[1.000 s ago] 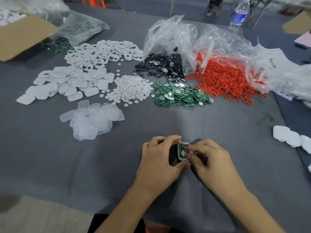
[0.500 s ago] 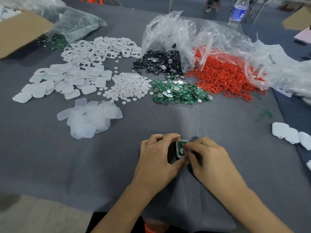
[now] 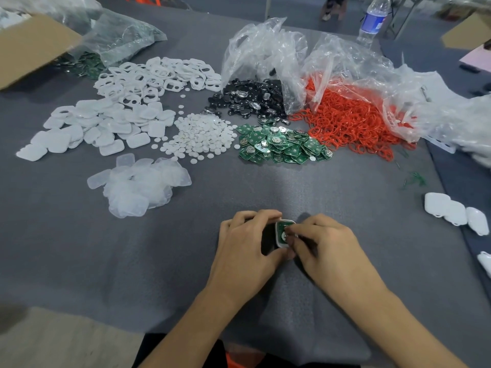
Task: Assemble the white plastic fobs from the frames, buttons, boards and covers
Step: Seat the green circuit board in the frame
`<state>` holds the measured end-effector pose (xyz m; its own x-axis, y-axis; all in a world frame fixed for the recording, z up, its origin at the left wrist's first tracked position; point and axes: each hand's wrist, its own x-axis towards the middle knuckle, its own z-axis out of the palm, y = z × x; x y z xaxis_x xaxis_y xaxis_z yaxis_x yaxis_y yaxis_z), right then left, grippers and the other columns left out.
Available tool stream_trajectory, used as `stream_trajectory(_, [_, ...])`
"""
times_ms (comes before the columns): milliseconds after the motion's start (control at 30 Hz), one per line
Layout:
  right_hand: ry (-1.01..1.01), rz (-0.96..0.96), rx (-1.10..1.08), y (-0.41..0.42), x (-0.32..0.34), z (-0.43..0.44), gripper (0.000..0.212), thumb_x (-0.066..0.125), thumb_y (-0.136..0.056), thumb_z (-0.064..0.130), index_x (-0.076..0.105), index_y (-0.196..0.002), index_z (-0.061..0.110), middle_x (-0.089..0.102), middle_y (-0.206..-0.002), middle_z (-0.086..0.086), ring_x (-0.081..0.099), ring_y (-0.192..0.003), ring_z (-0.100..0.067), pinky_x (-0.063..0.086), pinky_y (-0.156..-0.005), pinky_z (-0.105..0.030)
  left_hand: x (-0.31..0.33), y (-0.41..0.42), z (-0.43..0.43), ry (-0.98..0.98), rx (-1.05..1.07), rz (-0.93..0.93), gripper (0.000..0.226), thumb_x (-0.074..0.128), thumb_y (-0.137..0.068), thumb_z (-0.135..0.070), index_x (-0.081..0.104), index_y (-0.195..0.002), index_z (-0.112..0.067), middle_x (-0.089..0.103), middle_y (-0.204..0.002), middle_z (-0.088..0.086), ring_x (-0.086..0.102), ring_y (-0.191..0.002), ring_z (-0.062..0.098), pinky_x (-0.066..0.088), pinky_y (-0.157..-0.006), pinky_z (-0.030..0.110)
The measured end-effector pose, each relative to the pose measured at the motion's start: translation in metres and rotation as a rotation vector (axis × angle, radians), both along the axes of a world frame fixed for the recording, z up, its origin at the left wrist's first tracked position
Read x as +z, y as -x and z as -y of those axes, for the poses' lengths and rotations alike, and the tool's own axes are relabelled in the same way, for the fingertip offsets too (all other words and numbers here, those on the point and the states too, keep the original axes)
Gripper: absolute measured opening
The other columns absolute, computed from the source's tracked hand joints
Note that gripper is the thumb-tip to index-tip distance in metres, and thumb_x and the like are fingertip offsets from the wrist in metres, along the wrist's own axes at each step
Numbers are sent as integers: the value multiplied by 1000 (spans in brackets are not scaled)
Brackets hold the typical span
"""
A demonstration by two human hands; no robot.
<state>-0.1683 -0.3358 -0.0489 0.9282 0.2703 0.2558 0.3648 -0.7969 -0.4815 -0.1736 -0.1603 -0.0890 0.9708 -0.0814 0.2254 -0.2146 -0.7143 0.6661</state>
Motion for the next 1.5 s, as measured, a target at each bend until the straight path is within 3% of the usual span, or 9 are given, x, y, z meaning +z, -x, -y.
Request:
stream_trajectory(133, [4, -8, 4, 0, 0, 1, 14, 80, -82, 11, 80, -91, 21, 65, -84, 7, 62, -71, -10, 52, -68, -25, -1, -1, 0, -3, -1, -4, 61, 74, -72, -66, 50, -125, -48, 58, -118, -34, 41, -120, -9, 18, -103, 12])
stream_trajectory(267, [-48, -4, -27, 0, -6, 1, 17, 82, -80, 8, 81, -93, 20, 67, -87, 5, 58, -71, -4, 41, -73, -5, -1, -1, 0, 4, -8, -1, 61, 75, -72, -65, 52, -126, -47, 55, -116, -37, 41, -120, -9, 18, -103, 11])
stream_trajectory(367, [-60, 10, -38, 0, -8, 1, 20, 81, -81, 5, 81, -94, 21, 67, -88, 6, 53, -71, 3, 36, -74, 2, 1, 0, -1, 8, -13, -1, 60, 76, -73, -63, 52, -126, -47, 55, -117, -36, 41, -121, -8, 19, -103, 13])
stream_trajectory(667, [-58, 0, -47, 5, -9, 0, 20, 77, -85, 9, 77, -101, 21, 62, -95, 11, 58, -79, -1, 50, -73, -17, 2, 0, 0, -10, -12, -17, 61, 75, -74, -60, 52, -128, -46, 58, -121, -31, 41, -122, -5, 19, -103, 13])
stream_trajectory(833, [-66, 11, -49, 7, -9, -2, 19, 77, -85, 8, 76, -101, 19, 61, -95, 11, 57, -78, 0, 44, -74, -8, 2, 0, 0, -13, -10, -9, 61, 74, -73, -61, 53, -128, -44, 59, -120, -30, 42, -120, -5, 15, -104, 10])
stream_trajectory(1200, [-84, 45, -34, 9, -14, 1, 21, 77, -85, 9, 78, -104, 19, 62, -100, 13, 58, -86, 4, 40, -82, -1, 2, -1, -1, 1, -20, -17, 65, 78, -71, -64, 52, -128, -46, 59, -121, -32, 41, -121, -7, 18, -103, 12])
stream_trajectory(1500, [-54, 25, -37, 8, -11, 1, 19, 79, -84, 11, 77, -100, 21, 61, -97, 15, 60, -81, 0, 51, -76, -18, 0, -1, -1, 2, -11, -6, 66, 78, -70, -64, 52, -128, -46, 58, -119, -33, 40, -120, -9, 17, -102, 9])
